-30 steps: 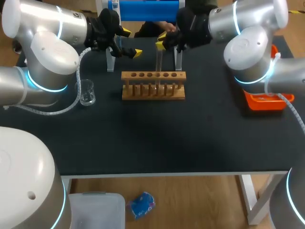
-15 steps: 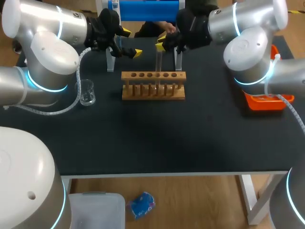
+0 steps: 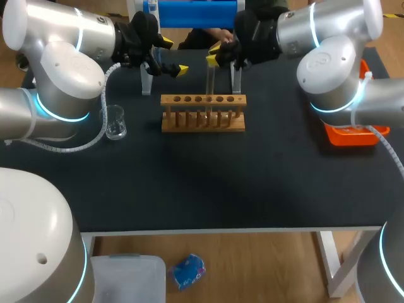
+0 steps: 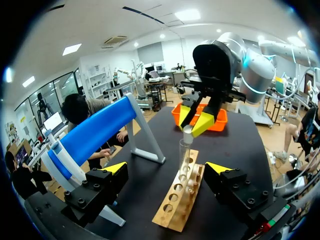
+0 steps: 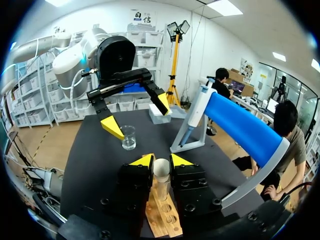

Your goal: Invert the test tube, pick up the pipette, mount the tip to pipette, aspirate from beaker and dispense into the tube, eject the tip, return the pipette, and cap with the stopper.

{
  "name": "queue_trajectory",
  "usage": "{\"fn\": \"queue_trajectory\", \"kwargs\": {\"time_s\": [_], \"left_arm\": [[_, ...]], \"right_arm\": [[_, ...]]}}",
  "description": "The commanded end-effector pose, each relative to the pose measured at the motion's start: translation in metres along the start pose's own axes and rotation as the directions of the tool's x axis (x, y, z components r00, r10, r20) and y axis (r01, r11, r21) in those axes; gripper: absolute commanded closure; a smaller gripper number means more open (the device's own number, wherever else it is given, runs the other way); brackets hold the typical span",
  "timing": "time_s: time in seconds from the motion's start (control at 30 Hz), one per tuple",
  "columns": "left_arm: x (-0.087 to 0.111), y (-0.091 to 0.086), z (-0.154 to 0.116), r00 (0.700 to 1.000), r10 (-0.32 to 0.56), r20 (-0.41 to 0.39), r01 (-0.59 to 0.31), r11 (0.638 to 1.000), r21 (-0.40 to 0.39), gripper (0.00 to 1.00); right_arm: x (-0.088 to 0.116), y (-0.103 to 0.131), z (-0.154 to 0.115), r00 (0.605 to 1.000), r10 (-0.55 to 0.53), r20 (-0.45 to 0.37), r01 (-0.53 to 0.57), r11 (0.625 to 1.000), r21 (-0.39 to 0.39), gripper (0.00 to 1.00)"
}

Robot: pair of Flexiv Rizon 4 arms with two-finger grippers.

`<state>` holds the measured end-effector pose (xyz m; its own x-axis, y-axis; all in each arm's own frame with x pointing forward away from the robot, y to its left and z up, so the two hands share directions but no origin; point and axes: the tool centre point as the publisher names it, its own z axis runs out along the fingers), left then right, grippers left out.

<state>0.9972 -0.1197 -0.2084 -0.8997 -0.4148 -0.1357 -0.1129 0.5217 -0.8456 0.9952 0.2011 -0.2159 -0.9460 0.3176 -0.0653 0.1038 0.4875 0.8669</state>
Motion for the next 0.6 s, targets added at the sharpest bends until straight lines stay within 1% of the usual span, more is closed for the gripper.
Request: {"fn": "queue_trajectory", "kwargs": {"time_s": [0.03, 0.6], "left_arm": [[-0.0005, -0.0008, -0.0002, 1.000, -0.001, -0.003, 0.001, 1.000, -0.004, 0.00], [-0.0005, -0.0008, -0.0002, 1.000, -0.001, -0.003, 0.001, 1.000, -0.004, 0.00]], "right_arm": [[0.0023, -0.0030, -0.0020, 1.000, 0.002, -0.002, -0.002, 1.000, 0.000, 1.00], [0.0002, -0.0120, 0.0019, 1.000, 0.021, -0.005, -0.021, 1.000, 0.020, 1.00]]}}
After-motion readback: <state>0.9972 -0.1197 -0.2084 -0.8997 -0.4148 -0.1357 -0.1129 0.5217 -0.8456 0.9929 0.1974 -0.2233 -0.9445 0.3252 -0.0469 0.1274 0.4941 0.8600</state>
